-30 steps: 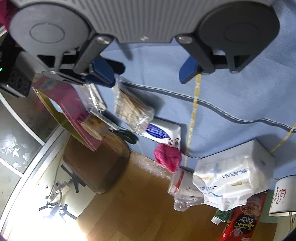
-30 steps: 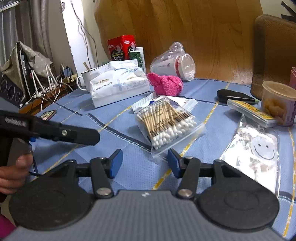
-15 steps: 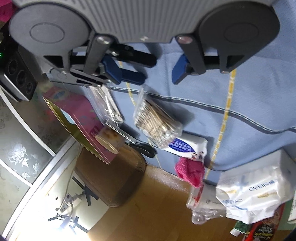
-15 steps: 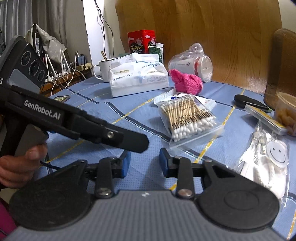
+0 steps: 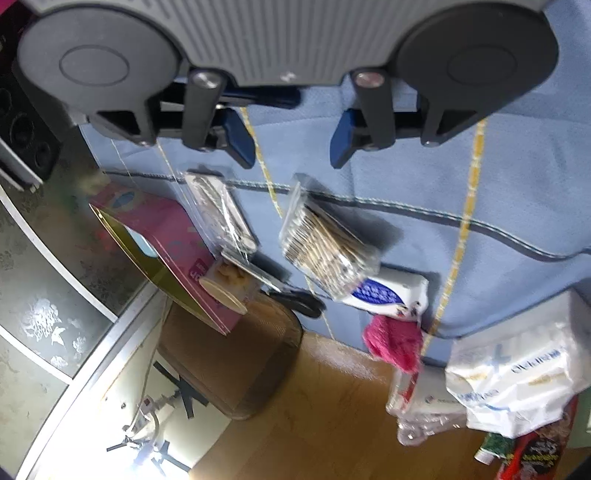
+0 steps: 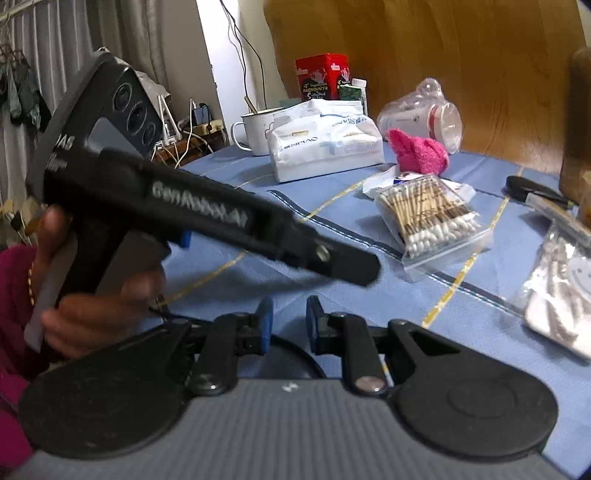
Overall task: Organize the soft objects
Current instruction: 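Lower the right tool onto the cotton swab bag and grasp it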
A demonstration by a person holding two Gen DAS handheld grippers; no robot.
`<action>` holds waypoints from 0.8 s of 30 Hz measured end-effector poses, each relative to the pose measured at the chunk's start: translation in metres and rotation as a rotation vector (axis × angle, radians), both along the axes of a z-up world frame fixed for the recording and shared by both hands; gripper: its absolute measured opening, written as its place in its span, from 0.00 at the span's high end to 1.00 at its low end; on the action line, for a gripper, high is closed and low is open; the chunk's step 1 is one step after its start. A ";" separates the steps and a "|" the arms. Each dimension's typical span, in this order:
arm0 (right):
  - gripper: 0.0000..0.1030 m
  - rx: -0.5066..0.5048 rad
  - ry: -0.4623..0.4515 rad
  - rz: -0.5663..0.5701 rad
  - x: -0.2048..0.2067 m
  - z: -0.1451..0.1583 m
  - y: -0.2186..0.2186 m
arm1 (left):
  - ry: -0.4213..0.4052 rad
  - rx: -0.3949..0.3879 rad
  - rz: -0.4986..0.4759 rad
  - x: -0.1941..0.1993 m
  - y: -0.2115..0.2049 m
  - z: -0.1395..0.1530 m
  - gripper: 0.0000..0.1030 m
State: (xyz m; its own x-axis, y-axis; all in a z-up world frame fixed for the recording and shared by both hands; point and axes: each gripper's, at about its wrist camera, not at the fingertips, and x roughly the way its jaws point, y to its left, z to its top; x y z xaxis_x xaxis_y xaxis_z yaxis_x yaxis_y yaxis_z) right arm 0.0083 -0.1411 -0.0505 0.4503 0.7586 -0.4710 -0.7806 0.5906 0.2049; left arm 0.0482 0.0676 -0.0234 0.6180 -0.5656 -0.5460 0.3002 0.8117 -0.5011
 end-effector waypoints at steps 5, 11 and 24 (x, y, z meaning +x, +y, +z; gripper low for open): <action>0.67 0.015 -0.009 -0.077 -0.002 0.003 -0.026 | -0.006 -0.014 0.045 -0.004 0.015 0.006 0.44; 0.65 0.076 0.025 -0.223 0.020 0.006 -0.056 | 0.006 -0.020 0.035 -0.007 0.014 0.006 0.44; 0.63 0.042 0.059 -0.115 0.044 -0.006 -0.016 | 0.017 -0.021 0.040 -0.011 0.018 0.005 0.42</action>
State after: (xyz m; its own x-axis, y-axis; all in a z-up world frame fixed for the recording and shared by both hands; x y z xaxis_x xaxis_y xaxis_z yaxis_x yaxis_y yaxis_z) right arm 0.0526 -0.1568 -0.0561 0.5083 0.7229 -0.4681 -0.6937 0.6657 0.2748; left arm 0.0372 0.0856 -0.0184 0.6312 -0.5521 -0.5448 0.2594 0.8122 -0.5226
